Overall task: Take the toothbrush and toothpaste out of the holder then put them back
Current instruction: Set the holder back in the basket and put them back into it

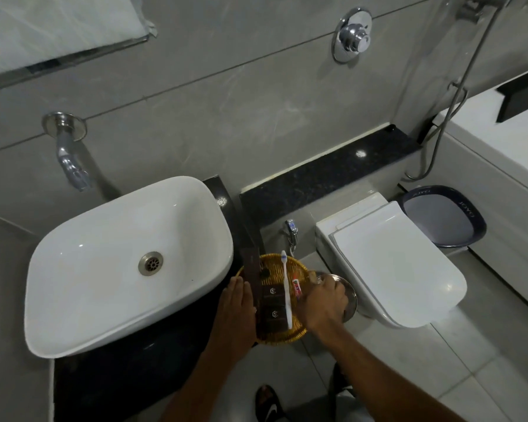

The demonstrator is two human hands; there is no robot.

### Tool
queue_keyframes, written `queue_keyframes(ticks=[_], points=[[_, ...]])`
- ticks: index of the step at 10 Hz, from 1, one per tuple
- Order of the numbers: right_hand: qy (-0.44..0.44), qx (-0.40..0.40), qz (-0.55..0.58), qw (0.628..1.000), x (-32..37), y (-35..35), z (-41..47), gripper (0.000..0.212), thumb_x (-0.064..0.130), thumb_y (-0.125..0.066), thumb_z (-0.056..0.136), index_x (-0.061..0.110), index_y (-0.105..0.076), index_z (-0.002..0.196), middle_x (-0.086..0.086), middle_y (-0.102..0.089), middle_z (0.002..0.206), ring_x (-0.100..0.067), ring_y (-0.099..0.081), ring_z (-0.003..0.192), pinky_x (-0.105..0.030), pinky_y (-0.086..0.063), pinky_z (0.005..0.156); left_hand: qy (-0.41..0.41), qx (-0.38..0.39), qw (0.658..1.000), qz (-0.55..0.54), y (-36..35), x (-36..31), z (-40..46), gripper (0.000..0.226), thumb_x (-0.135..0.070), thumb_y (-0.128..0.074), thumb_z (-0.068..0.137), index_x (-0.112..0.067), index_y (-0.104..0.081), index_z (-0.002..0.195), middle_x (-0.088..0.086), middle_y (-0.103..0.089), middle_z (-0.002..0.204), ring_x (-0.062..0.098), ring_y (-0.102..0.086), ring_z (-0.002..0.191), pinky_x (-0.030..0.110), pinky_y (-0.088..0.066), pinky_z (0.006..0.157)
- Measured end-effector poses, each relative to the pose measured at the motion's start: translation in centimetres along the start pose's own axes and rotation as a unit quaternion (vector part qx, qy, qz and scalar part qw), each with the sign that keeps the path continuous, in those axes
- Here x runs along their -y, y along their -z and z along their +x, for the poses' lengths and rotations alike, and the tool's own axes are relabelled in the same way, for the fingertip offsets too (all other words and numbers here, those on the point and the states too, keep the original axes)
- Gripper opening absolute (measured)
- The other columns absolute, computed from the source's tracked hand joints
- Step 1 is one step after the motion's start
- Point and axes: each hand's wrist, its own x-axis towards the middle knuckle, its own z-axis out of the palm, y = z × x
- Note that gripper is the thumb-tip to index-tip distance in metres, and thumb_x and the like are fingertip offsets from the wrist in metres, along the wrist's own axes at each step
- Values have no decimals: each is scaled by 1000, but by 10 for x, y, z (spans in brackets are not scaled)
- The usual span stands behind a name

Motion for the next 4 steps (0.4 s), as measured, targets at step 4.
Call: queue_keyframes(ticks=[4], points=[[-6,-17,-55,998,6,-12,3,59,54,-64,82,19,-57,128,-11,-45,141,-34,-37,132,-51,-30,112,-37,-17,998,38,2,0,-4,83,-35,-67,82,5,-29,145,28,-30,154,41,-22,144,46,-21,115]])
